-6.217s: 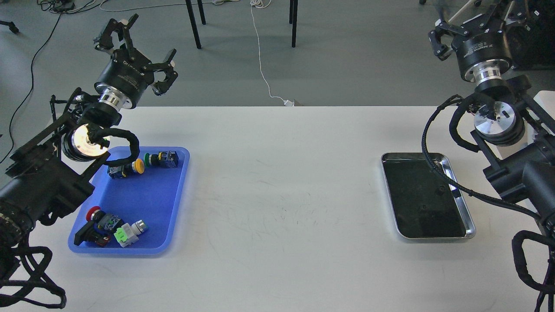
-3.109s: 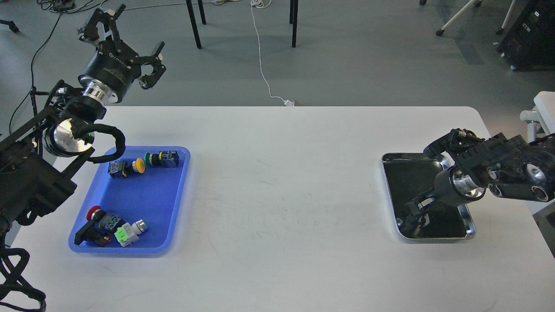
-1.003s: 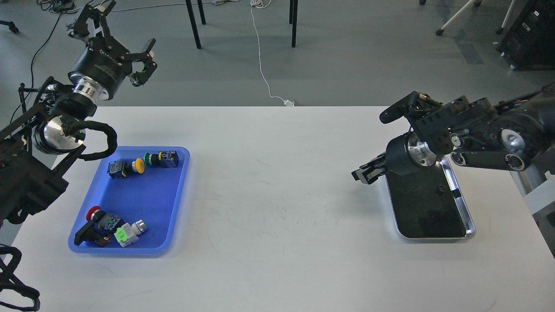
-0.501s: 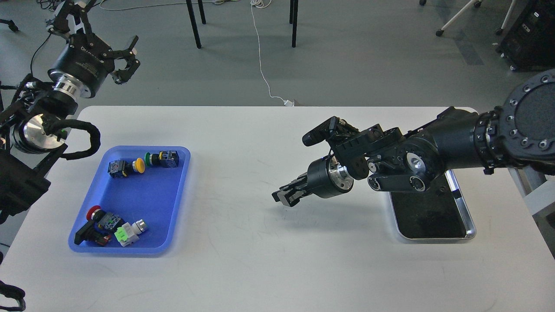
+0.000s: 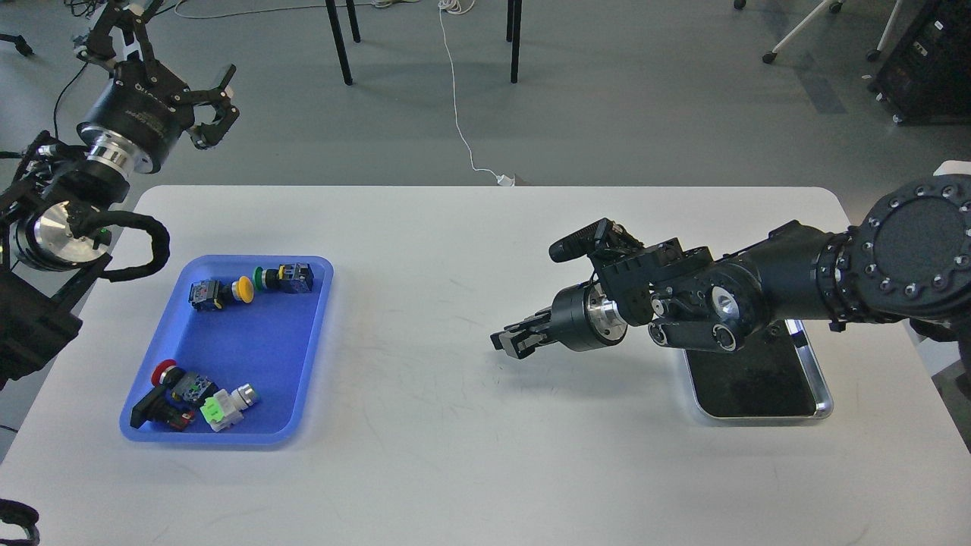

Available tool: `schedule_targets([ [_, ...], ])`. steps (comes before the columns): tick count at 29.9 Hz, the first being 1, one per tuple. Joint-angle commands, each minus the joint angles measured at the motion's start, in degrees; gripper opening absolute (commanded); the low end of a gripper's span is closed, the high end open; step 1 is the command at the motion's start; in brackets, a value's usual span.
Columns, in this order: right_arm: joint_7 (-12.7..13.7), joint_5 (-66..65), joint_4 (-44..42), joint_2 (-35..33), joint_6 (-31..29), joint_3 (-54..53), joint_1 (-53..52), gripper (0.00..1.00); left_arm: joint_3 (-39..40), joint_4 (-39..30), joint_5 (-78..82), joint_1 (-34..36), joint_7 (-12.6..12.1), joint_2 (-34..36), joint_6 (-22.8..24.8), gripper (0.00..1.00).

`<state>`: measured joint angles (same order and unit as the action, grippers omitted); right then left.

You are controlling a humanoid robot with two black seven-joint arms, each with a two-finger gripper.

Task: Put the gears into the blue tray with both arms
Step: 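Carry the black ring to the table center and release it, then lift the right gripper away from the table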

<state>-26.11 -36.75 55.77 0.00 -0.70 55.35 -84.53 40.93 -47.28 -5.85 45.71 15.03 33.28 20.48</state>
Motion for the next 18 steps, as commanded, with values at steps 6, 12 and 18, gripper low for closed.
schedule_targets([
  [6, 0.0, 0.0, -0.8, 0.0, 0.0, 0.1, 1.5, 0.21, 0.0, -0.1, 0.0, 0.0, 0.0, 0.0, 0.0, 0.98],
  [12, 0.0, 0.0, -1.9, 0.0, 0.1, 0.1, 2.3, 0.43, 0.0, -0.1, 0.0, 0.0, 0.1, 0.0, 0.0, 0.98],
  [18, -0.1, 0.2, -2.0, 0.0, 1.3, -0.2, 2.3, 0.58, -0.1, 0.0, 0.0, -0.1, 0.1, 0.1, 0.0, 0.98],
])
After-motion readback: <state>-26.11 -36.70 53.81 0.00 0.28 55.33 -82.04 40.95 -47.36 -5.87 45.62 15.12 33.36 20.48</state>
